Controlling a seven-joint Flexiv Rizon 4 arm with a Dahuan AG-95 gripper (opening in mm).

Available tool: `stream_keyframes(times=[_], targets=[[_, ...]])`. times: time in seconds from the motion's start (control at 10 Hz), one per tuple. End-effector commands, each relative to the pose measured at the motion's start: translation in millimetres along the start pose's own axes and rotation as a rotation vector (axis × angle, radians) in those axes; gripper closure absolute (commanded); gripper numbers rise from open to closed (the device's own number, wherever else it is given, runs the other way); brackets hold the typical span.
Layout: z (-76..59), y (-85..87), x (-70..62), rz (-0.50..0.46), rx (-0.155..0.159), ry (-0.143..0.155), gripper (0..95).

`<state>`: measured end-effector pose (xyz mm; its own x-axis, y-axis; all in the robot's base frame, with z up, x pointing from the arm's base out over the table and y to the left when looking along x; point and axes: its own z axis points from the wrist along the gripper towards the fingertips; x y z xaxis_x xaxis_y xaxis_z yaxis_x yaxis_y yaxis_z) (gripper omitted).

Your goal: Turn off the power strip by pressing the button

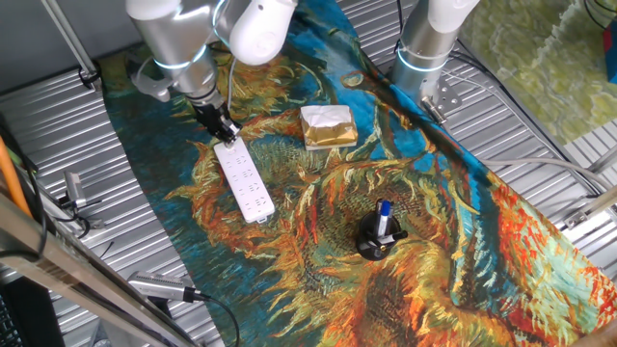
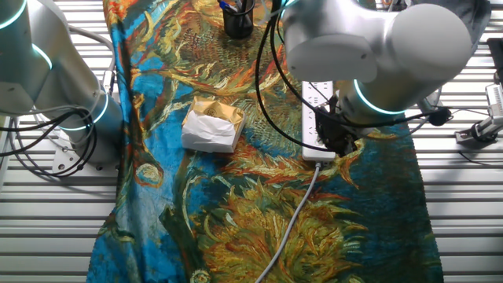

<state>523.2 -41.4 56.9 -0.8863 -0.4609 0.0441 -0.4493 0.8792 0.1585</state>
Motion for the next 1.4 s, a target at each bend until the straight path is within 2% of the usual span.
stream_keyframes(times=[0.1, 0.3, 0.4, 0.5, 0.6, 1.0, 1.4], targets=[[-0.6, 0.9, 0.8, 0.028, 0.014, 0.012, 95.0], [-0.6, 0.9, 0.8, 0.030, 0.036, 0.029, 95.0], [-0.6, 0.6, 1.4, 0.025, 0.031, 0.031, 95.0], [0.0, 0.4, 1.5, 0.023, 0.023, 0.034, 95.0], [3.0, -0.8, 1.9, 0.018, -0.005, 0.036, 95.0], [15.5, -8.0, 0.3, 0.015, -0.033, 0.066, 95.0], [15.2, -7.4, 0.7, 0.009, -0.067, 0.074, 95.0]])
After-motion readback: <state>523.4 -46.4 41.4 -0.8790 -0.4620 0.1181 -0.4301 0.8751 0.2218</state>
